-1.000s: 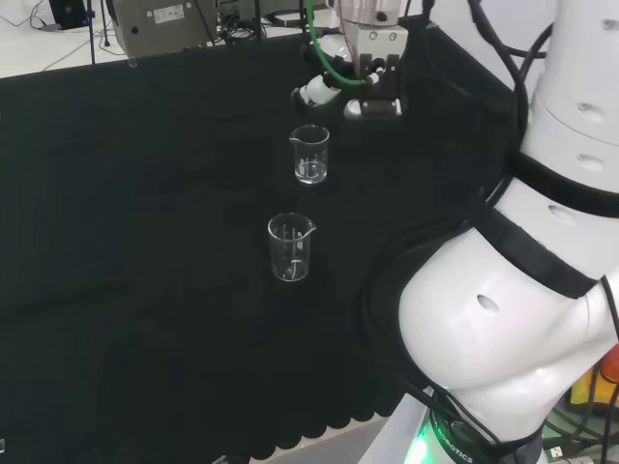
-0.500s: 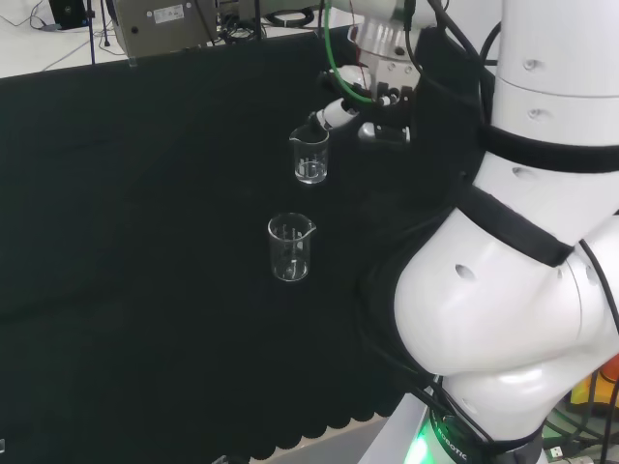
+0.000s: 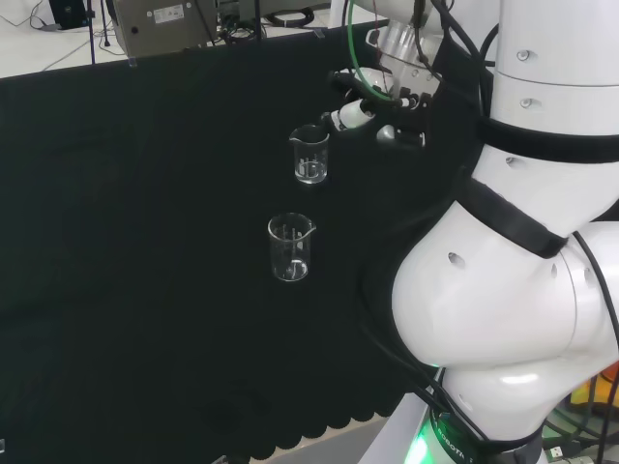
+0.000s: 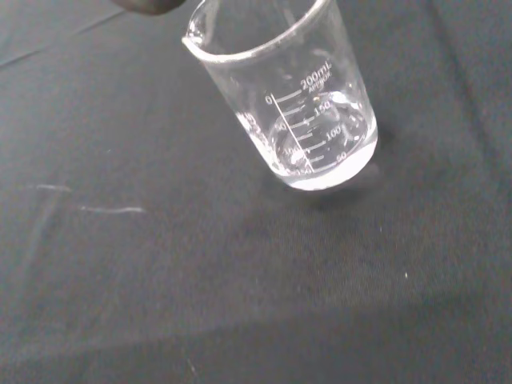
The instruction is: Pick up the beaker on the right.
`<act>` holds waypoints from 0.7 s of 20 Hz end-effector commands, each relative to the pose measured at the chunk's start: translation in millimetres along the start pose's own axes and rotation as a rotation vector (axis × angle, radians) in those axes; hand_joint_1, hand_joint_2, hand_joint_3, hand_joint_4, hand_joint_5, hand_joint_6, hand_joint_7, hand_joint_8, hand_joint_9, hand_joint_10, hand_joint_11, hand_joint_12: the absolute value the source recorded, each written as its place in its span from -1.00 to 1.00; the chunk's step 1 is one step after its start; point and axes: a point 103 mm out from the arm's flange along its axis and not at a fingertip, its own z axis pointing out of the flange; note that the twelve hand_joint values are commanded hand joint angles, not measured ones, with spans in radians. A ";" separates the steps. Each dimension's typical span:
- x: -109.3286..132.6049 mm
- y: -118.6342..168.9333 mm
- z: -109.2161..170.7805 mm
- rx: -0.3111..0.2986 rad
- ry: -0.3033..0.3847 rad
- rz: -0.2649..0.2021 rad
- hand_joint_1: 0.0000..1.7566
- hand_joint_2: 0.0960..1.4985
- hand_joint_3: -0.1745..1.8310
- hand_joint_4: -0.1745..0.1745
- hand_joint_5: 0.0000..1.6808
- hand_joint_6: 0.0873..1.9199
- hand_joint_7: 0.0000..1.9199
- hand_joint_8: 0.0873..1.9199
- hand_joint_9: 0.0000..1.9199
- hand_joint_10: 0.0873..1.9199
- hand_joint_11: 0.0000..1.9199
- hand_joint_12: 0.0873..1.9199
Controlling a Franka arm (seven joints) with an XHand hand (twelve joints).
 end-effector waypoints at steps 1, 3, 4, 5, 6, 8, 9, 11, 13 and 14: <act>-23.7 -0.3 28.0 0.019 0.092 -0.044 -0.08 0.17 -1.00 0.02 -0.74 -1.00 -0.92 -0.47 -0.74 -0.39 -0.95 0.43; -22.4 1.0 34.7 0.016 0.092 -0.048 -0.08 0.16 -1.00 0.02 -0.75 -1.00 -0.93 -0.48 -0.75 -0.40 -0.96 0.43; -21.9 2.0 37.2 0.015 0.094 -0.052 -0.08 0.16 -1.00 0.02 -0.75 -1.00 -0.93 -0.48 -0.75 -0.40 -0.96 0.43; -22.2 3.5 39.4 0.019 0.102 -0.072 -0.08 0.16 -1.00 0.02 -0.75 -1.00 -0.93 -0.48 -0.75 -0.40 -0.96 0.43; -21.1 5.0 42.2 0.020 0.103 -0.082 -0.07 0.16 -1.00 0.02 -0.75 -1.00 -0.93 -0.48 -0.75 -0.40 -0.96 0.43; -20.0 8.5 47.5 0.021 0.110 -0.082 -0.07 0.16 -1.00 0.02 -0.75 -1.00 -0.93 -0.48 -0.74 -0.40 -0.96 0.43; -19.8 10.4 49.7 0.022 0.109 -0.080 -0.07 0.16 -1.00 0.02 -0.74 -1.00 -0.93 -0.48 -0.74 -0.40 -0.96 0.43; -18.7 15.0 53.8 0.028 0.113 -0.083 -0.07 0.15 -1.00 0.02 -0.74 -1.00 -0.92 -0.48 -0.73 -0.40 -0.96 0.43; -18.2 19.8 57.2 0.025 0.124 -0.090 -0.06 0.15 -1.00 0.02 -0.74 -1.00 -0.91 -0.47 -0.73 -0.39 -0.96 0.43; -17.9 22.4 58.6 0.023 0.129 -0.090 -0.05 0.15 -1.00 0.02 -0.73 -1.00 -0.90 -0.47 -0.72 -0.39 -0.96 0.43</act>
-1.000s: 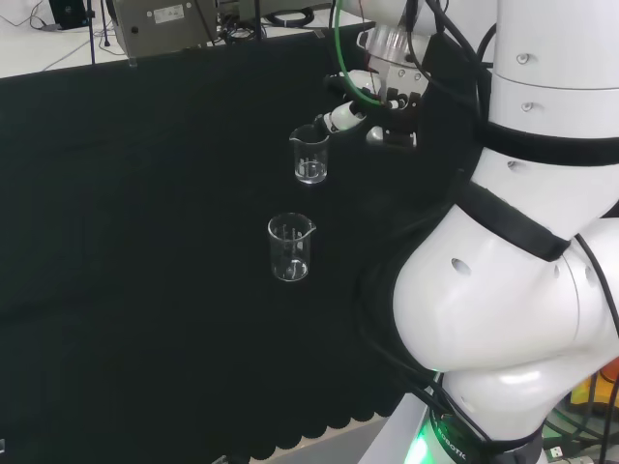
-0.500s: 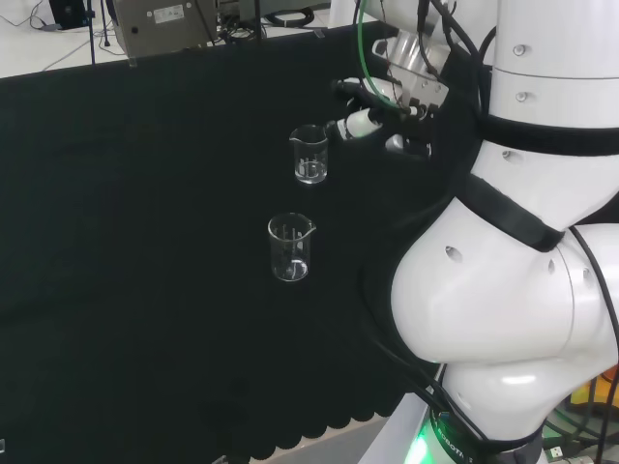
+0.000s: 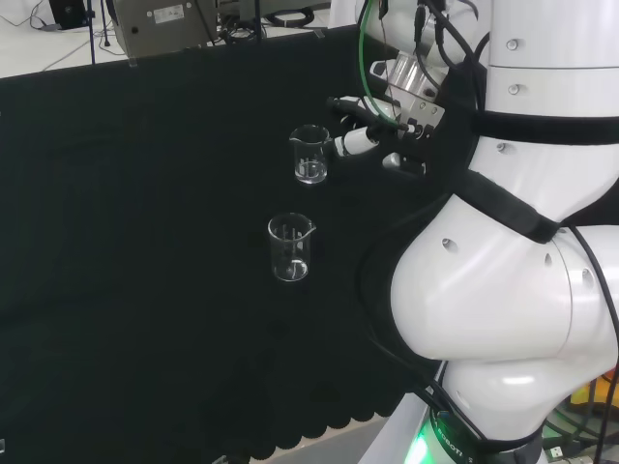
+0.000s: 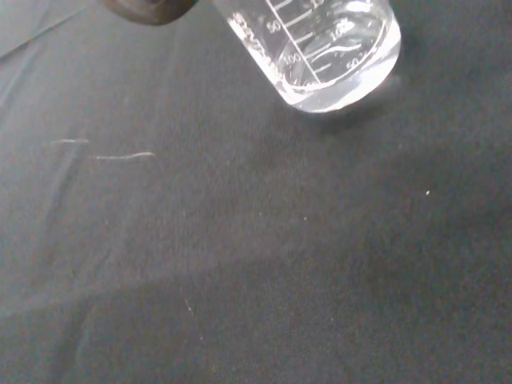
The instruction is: Pick up the beaker on the right.
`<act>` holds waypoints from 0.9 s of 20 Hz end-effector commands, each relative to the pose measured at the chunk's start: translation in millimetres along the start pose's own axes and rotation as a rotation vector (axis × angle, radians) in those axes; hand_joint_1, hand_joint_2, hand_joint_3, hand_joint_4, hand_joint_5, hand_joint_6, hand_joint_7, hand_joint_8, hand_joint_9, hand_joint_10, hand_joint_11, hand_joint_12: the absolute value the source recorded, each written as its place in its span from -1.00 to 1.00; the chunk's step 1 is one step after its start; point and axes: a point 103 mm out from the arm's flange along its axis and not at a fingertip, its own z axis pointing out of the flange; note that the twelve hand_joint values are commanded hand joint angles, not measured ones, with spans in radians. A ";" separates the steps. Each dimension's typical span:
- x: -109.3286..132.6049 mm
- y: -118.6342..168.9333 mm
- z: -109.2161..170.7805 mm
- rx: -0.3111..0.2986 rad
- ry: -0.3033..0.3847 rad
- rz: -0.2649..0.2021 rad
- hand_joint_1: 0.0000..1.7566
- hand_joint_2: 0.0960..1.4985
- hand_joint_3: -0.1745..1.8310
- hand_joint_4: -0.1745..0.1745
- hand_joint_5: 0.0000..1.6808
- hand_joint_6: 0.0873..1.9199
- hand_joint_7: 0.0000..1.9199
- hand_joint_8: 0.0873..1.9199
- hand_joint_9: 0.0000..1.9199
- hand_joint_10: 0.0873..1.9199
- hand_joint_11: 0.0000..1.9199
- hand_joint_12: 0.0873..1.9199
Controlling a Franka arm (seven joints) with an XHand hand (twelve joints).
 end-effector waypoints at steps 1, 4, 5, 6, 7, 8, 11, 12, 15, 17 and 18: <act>0.6 17.4 11.6 -0.011 0.028 -0.018 -0.05 0.14 -1.00 0.02 -0.73 -1.00 -0.90 -0.47 -0.72 -0.39 -0.96 0.43; 1.5 25.6 13.5 -0.028 0.034 -0.026 -0.02 0.14 -1.00 0.02 -0.69 -1.00 -0.90 -0.47 -0.72 -0.40 -0.96 0.43; 1.1 28.3 13.6 -0.030 0.038 -0.028 -0.01 0.14 -1.00 0.02 -0.69 -1.00 -0.90 -0.47 -0.72 -0.40 -0.96 0.43; 0.4 30.8 13.7 -0.033 0.039 -0.030 0.00 0.14 -1.00 0.02 -0.68 -1.00 -0.90 -0.47 -0.73 -0.40 -0.97 0.43; -0.8 32.9 13.8 -0.039 0.045 -0.027 0.01 0.14 -1.00 0.02 -0.68 -1.00 -0.90 -0.47 -0.73 -0.40 -0.97 0.43; -1.6 34.7 14.3 -0.049 0.050 -0.027 0.01 0.14 -1.00 0.02 -0.68 -1.00 -0.90 -0.47 -0.72 -0.40 -0.97 0.43; -4.6 39.4 15.7 -0.057 0.081 -0.037 0.05 0.14 -1.00 -0.01 -0.65 -1.00 -0.86 -0.46 -0.58 -0.43 -0.95 0.42; -6.5 40.7 16.2 -0.048 0.100 -0.050 0.05 0.14 -1.00 -0.01 -0.64 -1.00 -0.85 -0.46 -0.56 -0.44 -0.95 0.42; -9.3 42.9 21.3 -0.035 0.129 -0.071 0.06 0.14 -1.00 0.00 -0.62 -1.00 -0.84 -0.45 -0.58 -0.46 -0.95 0.41; -10.1 43.8 25.6 -0.036 0.153 -0.089 0.06 0.14 -1.00 0.00 -0.61 -1.00 -0.84 -0.45 -0.59 -0.47 -0.96 0.41; -9.7 44.3 27.9 -0.037 0.165 -0.097 0.06 0.14 -1.00 0.00 -0.61 -1.00 -0.83 -0.45 -0.59 -0.47 -0.96 0.41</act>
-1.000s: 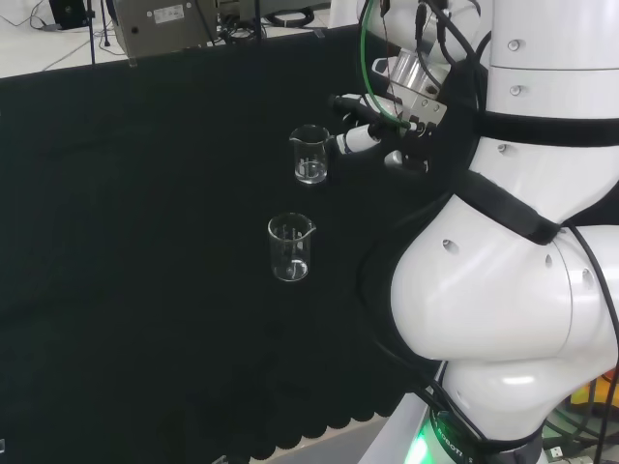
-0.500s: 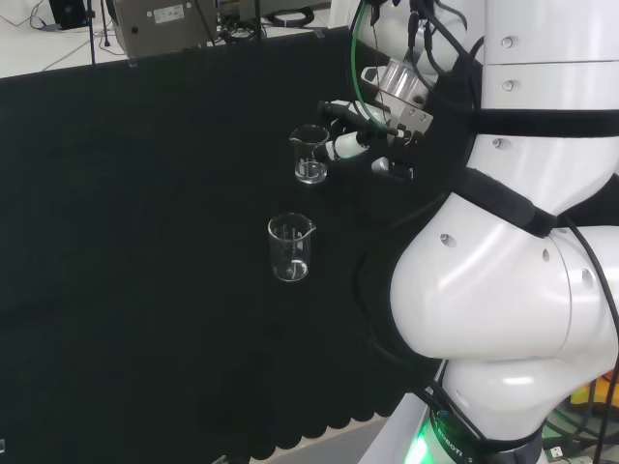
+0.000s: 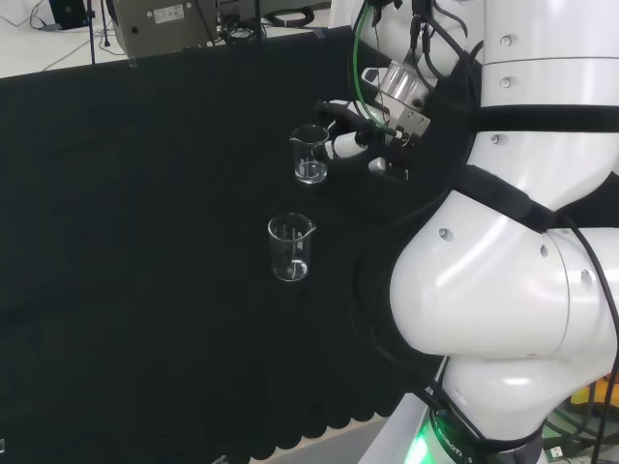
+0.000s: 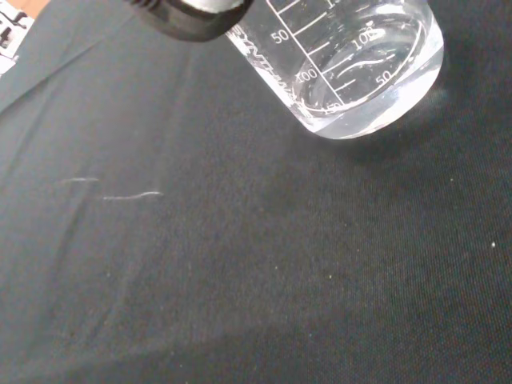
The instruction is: Pick up the beaker on the right.
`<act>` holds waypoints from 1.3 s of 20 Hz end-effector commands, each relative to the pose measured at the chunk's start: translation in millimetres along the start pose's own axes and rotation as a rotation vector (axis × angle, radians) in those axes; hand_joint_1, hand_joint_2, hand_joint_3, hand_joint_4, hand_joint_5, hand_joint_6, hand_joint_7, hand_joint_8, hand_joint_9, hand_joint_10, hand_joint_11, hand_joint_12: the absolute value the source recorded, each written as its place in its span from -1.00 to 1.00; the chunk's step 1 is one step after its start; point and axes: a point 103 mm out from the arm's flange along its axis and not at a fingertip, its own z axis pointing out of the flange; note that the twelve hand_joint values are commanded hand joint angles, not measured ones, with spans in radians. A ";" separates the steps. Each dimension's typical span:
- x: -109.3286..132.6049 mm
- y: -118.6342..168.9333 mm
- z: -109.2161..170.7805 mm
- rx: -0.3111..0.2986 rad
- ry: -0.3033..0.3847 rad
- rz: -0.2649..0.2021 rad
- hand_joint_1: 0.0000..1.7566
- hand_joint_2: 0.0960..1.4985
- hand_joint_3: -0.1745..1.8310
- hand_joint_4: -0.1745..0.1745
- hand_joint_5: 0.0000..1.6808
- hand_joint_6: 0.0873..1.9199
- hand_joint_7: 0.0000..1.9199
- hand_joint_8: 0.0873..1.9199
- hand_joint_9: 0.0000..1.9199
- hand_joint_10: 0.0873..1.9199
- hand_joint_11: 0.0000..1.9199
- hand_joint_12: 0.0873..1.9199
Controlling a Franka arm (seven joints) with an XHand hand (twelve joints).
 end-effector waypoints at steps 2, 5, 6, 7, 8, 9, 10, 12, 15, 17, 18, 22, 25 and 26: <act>-3.0 5.6 14.9 0.003 0.095 -0.064 0.07 0.14 -1.00 0.01 -0.60 -1.00 -0.82 -0.44 -0.59 -0.47 -0.96 0.41; -0.6 7.6 20.9 -0.009 0.110 -0.075 0.08 0.14 -1.00 0.01 -0.58 -1.00 -0.83 -0.45 -0.63 -0.48 -0.97 0.41; 0.4 8.2 22.2 -0.013 0.115 -0.080 0.08 0.14 -1.00 0.01 -0.56 -1.00 -0.83 -0.45 -0.63 -0.48 -0.97 0.41; 1.5 8.8 23.2 -0.015 0.115 -0.085 0.08 0.14 -1.00 0.01 -0.54 -1.00 -0.83 -0.45 -0.64 -0.49 -0.97 0.41; 2.5 9.4 24.2 -0.018 0.115 -0.085 0.08 0.14 -1.00 0.01 -0.52 -1.00 -0.83 -0.45 -0.64 -0.49 -0.97 0.41; 2.9 10.1 24.9 -0.022 0.117 -0.086 0.09 0.14 -1.00 0.01 -0.51 -1.00 -0.84 -0.46 -0.64 -0.49 -0.98 0.40; 3.4 10.7 25.6 -0.030 0.119 -0.086 0.09 0.14 -1.00 0.00 -0.51 -1.00 -0.84 -0.46 -0.64 -0.49 -0.98 0.40; 3.2 12.1 26.7 -0.041 0.122 -0.082 0.09 0.14 -1.00 0.00 -0.50 -1.00 -0.84 -0.46 -0.65 -0.49 -0.98 0.40; 1.3 13.6 27.3 -0.052 0.131 -0.080 0.10 0.15 -1.00 0.00 -0.48 -1.00 -0.82 -0.45 -0.63 -0.48 -0.98 0.40; -0.6 14.7 26.6 -0.058 0.143 -0.076 0.11 0.15 -1.00 0.00 -0.47 -1.00 -0.81 -0.45 -0.62 -0.48 -0.98 0.40; -1.2 15.4 26.2 -0.057 0.146 -0.076 0.11 0.15 -1.00 0.00 -0.47 -1.00 -0.80 -0.45 -0.62 -0.47 -0.98 0.40; -2.5 17.4 27.8 -0.044 0.147 -0.081 0.12 0.15 -1.00 -0.01 -0.47 -1.00 -0.78 -0.44 -0.59 -0.46 -0.97 0.40; -1.2 19.7 30.4 -0.045 0.157 -0.090 0.14 0.15 -1.00 -0.01 -0.44 -1.00 -0.75 -0.43 -0.58 -0.46 -0.97 0.40; -1.0 20.4 31.1 -0.049 0.162 -0.089 0.15 0.15 -1.00 -0.01 -0.43 -1.00 -0.74 -0.43 -0.57 -0.46 -0.97 0.40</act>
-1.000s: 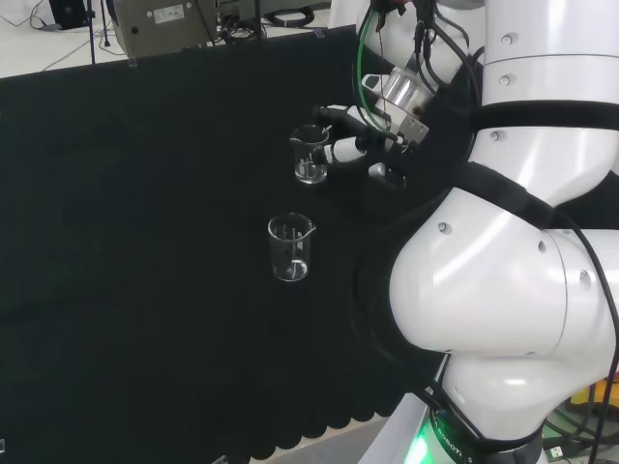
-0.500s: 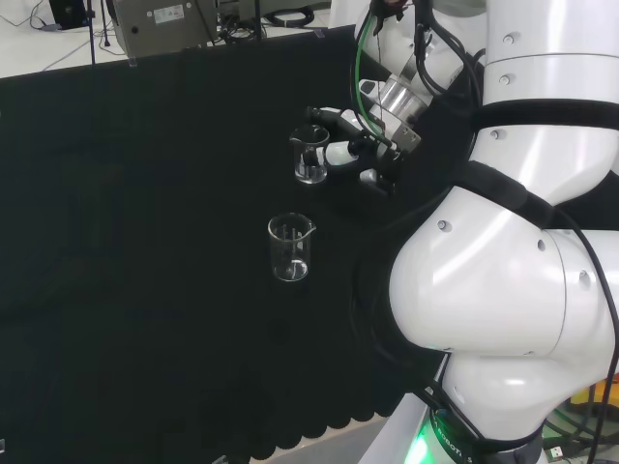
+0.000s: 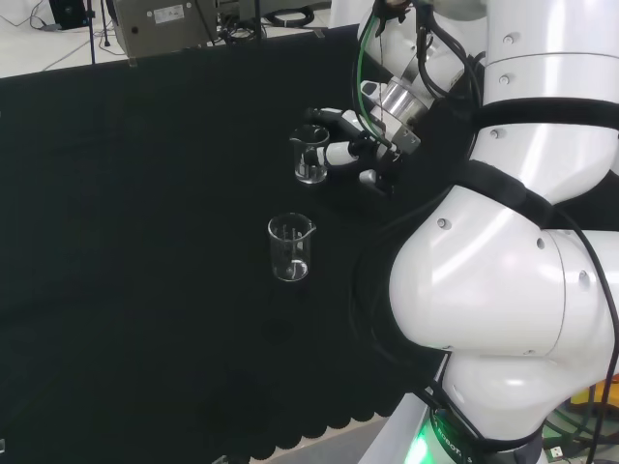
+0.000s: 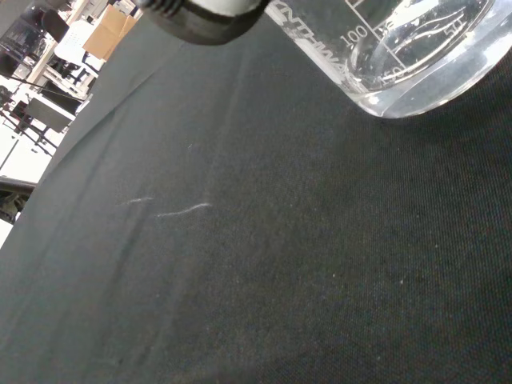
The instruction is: Pick up the beaker on the right.
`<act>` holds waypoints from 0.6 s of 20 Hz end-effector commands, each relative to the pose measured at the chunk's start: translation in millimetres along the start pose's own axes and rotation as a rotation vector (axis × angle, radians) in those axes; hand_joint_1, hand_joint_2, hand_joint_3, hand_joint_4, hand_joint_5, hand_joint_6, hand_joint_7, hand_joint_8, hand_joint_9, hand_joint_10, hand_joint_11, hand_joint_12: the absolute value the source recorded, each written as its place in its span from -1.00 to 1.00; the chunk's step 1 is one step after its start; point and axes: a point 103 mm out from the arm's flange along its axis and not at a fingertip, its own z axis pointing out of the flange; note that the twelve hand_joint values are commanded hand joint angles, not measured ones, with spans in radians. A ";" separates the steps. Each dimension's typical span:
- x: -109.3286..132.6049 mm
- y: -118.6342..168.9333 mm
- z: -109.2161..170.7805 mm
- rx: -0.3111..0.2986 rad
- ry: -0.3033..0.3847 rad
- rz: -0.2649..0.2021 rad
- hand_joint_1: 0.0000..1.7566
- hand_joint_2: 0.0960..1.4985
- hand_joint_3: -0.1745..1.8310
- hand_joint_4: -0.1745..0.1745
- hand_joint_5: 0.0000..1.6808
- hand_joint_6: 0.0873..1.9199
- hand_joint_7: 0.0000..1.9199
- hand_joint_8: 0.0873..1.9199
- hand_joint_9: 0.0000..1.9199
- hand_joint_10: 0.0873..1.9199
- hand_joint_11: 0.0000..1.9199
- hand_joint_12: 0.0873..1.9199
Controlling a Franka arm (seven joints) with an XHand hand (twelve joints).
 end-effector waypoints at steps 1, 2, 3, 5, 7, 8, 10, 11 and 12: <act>0.4 2.6 4.4 -0.008 0.021 -0.005 0.15 0.15 -1.00 0.00 -0.42 -1.00 -0.73 -0.42 -0.57 -0.46 -0.96 0.40; -0.2 3.2 4.8 -0.015 0.027 -0.001 0.16 0.15 -1.00 -0.01 -0.41 -0.99 -0.73 -0.42 -0.57 -0.46 -0.96 0.40; -0.7 3.8 5.7 -0.018 0.032 0.000 0.16 0.15 -1.00 -0.01 -0.39 -0.99 -0.72 -0.42 -0.56 -0.46 -0.96 0.40; -1.0 4.4 7.6 -0.022 0.038 0.000 0.17 0.16 -1.00 -0.01 -0.37 -0.98 -0.71 -0.41 -0.55 -0.46 -0.95 0.40; -2.5 6.0 8.8 -0.024 0.056 0.006 0.17 0.16 -1.00 -0.02 -0.35 -0.97 -0.70 -0.41 -0.54 -0.46 -0.95 0.39; -3.9 7.5 8.9 -0.024 0.065 0.007 0.17 0.16 -1.00 -0.02 -0.35 -0.95 -0.69 -0.41 -0.53 -0.47 -0.95 0.39; -4.6 8.6 9.2 -0.024 0.077 0.002 0.17 0.16 -1.00 -0.02 -0.35 -0.93 -0.69 -0.41 -0.52 -0.48 -0.94 0.38; -4.4 8.9 10.4 -0.024 0.080 0.000 0.17 0.16 -1.00 -0.02 -0.35 -0.92 -0.69 -0.41 -0.52 -0.49 -0.94 0.38; -4.7 9.2 10.8 -0.027 0.087 -0.003 0.17 0.16 -1.00 -0.03 -0.35 -0.92 -0.69 -0.41 -0.52 -0.49 -0.94 0.38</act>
